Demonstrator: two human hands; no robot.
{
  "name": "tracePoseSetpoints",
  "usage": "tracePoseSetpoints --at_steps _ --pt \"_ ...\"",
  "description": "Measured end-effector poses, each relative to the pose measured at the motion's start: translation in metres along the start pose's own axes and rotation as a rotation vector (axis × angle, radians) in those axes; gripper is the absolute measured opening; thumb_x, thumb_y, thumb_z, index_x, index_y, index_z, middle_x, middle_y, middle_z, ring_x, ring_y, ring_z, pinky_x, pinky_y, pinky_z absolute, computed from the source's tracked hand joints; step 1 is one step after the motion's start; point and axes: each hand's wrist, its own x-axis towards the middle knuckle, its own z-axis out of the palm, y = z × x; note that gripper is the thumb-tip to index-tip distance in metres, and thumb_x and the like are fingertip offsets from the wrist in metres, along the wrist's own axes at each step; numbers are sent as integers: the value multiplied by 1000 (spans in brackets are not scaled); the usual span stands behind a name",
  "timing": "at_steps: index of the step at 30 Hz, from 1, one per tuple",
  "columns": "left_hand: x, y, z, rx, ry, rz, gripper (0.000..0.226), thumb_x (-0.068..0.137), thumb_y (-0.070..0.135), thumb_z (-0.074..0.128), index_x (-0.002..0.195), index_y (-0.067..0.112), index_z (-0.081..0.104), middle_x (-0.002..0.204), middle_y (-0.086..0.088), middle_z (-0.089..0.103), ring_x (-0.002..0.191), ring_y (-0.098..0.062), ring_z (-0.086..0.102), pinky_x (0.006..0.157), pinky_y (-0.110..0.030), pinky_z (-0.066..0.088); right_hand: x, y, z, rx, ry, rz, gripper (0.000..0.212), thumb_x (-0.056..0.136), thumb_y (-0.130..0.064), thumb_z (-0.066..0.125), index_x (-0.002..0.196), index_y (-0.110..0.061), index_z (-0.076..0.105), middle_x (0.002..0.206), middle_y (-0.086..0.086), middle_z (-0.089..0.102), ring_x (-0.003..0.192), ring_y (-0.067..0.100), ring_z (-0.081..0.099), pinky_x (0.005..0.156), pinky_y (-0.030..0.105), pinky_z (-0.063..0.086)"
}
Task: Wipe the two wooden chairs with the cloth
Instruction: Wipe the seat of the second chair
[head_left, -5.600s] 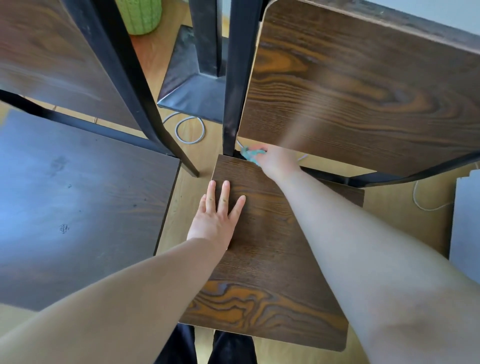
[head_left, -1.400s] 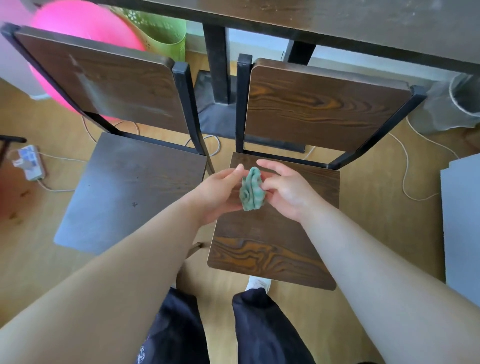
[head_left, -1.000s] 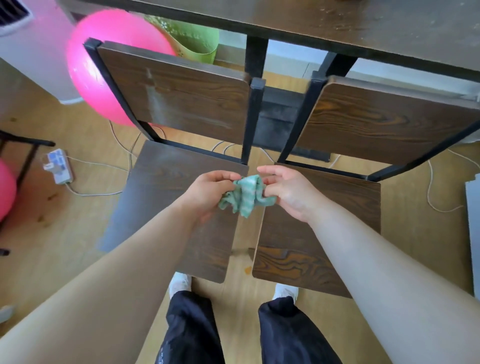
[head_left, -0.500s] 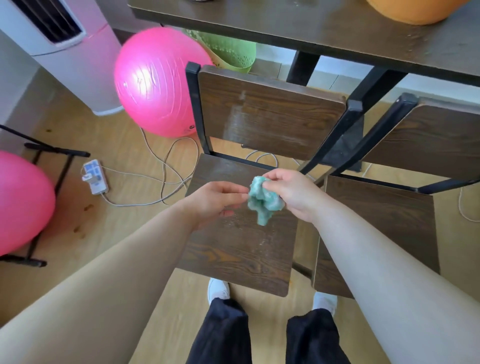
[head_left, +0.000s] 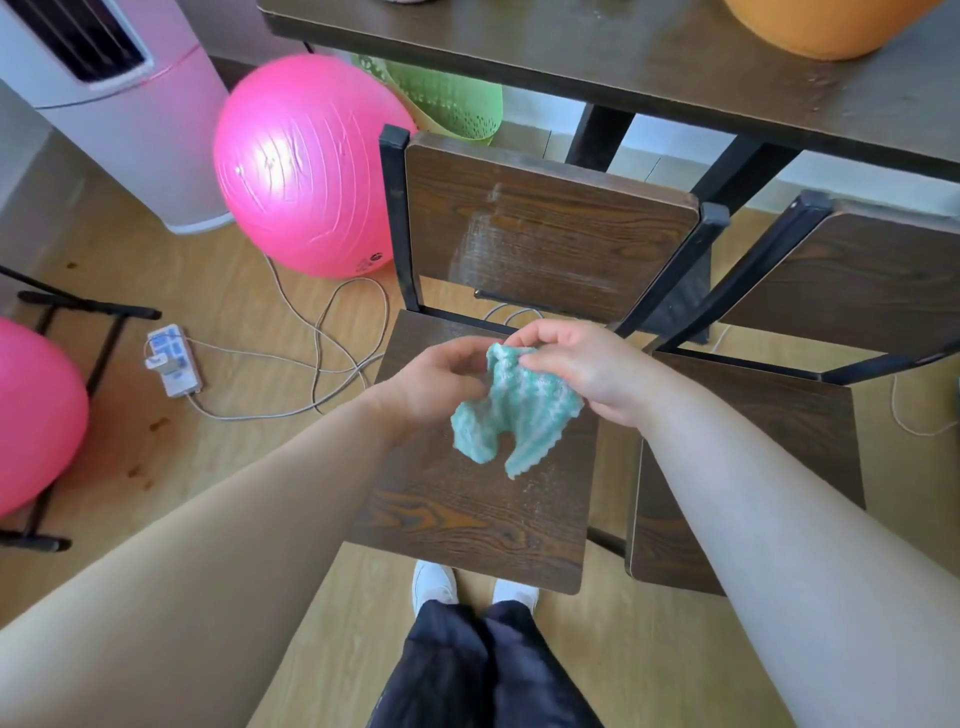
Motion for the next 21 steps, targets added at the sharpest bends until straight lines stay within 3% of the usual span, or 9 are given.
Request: tracePoseSetpoints --at_steps 2,5,9,12,16,21 --pt "1 3 4 17 -13 -33 25 86 -6 66 104 11 68 96 -1 70 88 -12 67 77 -18 54 -1 2 -9 -15 6 -16 20 94 -4 58 100 -18 72 98 6 70 94 20 64 83 36 50" --pt "5 3 6 51 -23 -72 9 89 3 70 92 11 67 88 1 68 86 -11 63 75 -10 50 -2 11 -27 -36 19 -18 19 93 -5 60 101 -18 73 105 15 72 94 23 66 83 37 52" --pt "10 -1 7 43 -1 -117 7 84 11 73 85 18 69 90 0 70 91 -16 62 91 -28 47 -6 26 -48 -35 9 10 19 93 -8 65 108 -17 72 101 6 75 95 19 71 82 31 56" --pt "9 -1 13 13 0 -128 8 84 9 71 86 16 67 85 -2 68 84 -18 57 87 -34 44 -9 36 -59 -127 -13 27 17 90 -13 69 106 -19 73 99 2 75 94 17 71 79 28 54" --pt "1 -4 19 -48 1 -156 18 75 15 66 92 14 67 84 -4 69 79 -21 60 78 -36 46 -13 50 -67 -243 -38 88 12 88 -20 74 99 -16 74 96 3 75 93 20 71 81 34 59" --pt "-4 -18 24 -55 0 -243 26 95 -1 52 110 16 64 85 -4 64 70 -15 59 65 -30 46 -20 67 -66 -119 -68 165 17 89 -20 73 97 -5 72 97 10 74 95 26 71 87 44 59"
